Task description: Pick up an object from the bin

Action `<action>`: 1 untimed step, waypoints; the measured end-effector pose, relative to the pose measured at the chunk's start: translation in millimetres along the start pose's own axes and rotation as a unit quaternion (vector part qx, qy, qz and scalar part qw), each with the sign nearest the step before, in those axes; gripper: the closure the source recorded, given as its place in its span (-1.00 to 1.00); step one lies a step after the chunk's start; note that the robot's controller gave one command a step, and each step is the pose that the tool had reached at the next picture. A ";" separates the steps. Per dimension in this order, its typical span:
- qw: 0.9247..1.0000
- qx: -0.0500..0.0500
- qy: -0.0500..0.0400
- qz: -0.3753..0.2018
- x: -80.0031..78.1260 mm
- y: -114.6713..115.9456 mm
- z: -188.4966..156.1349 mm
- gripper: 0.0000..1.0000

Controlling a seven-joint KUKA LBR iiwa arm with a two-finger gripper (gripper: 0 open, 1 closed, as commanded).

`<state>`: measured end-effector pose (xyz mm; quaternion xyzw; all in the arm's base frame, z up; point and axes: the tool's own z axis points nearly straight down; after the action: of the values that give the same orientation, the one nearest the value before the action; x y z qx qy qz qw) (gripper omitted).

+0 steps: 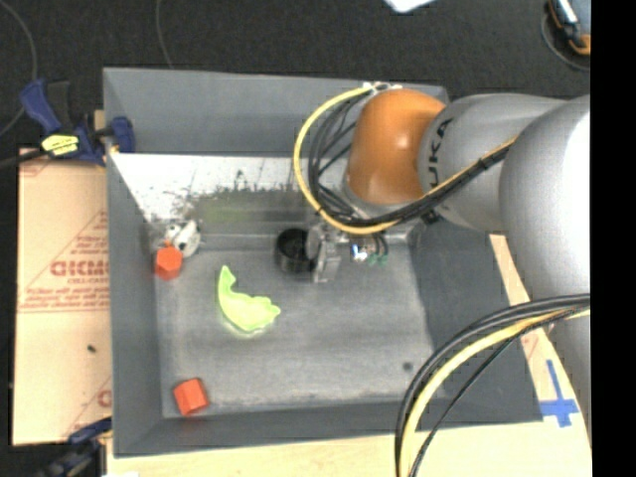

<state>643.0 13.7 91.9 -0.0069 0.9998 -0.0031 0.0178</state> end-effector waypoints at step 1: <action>1.000 0.000 -0.006 -0.003 0.6 -3.5 15.9 1.00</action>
Offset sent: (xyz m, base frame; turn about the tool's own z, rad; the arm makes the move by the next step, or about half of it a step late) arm -0.0010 0.0151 -0.0219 0.0547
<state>643.0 10.1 76.1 -0.0097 0.9997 -0.0032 0.0237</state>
